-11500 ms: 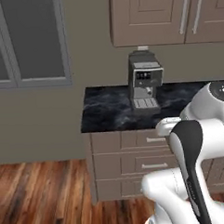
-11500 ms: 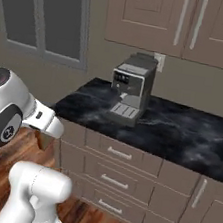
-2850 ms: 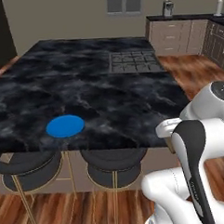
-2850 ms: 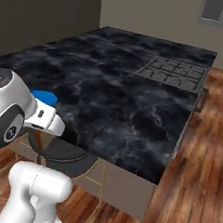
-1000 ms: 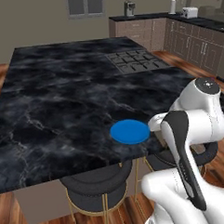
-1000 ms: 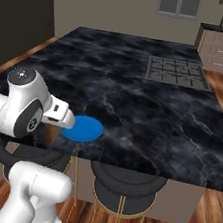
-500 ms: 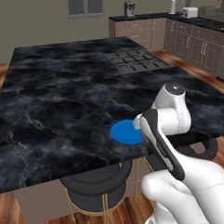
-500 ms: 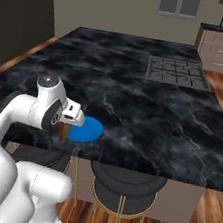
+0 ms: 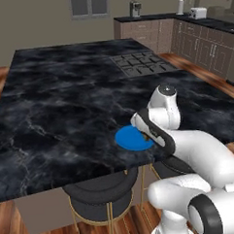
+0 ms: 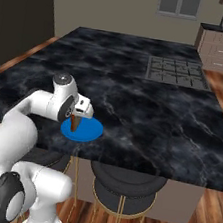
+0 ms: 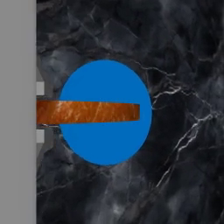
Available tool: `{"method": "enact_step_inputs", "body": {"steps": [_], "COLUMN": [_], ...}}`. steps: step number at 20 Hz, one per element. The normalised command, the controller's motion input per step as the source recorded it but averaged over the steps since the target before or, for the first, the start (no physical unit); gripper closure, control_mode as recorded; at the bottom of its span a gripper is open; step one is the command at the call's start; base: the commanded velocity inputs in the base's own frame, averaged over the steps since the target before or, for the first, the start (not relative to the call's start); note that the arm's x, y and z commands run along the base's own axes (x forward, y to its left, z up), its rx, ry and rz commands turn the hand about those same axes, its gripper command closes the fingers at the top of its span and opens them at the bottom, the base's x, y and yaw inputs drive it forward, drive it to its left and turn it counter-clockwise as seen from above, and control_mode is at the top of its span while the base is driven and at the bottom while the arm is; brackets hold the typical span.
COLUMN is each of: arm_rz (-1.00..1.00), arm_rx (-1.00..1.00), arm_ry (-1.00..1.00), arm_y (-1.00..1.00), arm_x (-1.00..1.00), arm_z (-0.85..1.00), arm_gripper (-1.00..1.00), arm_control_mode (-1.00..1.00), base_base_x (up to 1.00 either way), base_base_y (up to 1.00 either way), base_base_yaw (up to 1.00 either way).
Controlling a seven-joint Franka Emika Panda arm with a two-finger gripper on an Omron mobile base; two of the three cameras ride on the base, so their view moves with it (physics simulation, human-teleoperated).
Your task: Start the toaster. Once the lever pops up, take the bread to the plate on the dining counter.
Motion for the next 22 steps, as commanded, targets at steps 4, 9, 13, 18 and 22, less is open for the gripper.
{"method": "enact_step_inputs", "body": {"steps": [4, 9, 13, 18, 22], "arm_rz": [0.00, 0.11, 0.13, 0.03, 0.00], "arm_rx": [0.00, 0.00, 0.00, 0.00, 0.00], "arm_ry": [0.01, 0.02, 0.07, 0.03, 0.05], "arm_y": [0.00, -0.01, 0.00, 0.00, 0.04], "arm_x": [0.92, 0.59, 0.08, 0.00, 0.05], "arm_z": [-0.19, -0.33, -0.28, -0.22, -0.25], "arm_gripper": [1.00, 1.00, 1.00, 1.00, 1.00], "arm_control_mode": [-1.00, -1.00, -1.00, -1.00, -1.00], "base_base_x": [0.00, 0.00, 0.00, 0.00, 0.00], "base_base_y": [0.00, 0.00, 0.00, 0.00, 0.00], "base_base_yaw": [0.00, 0.00, 0.00, 0.00, 0.00]}}
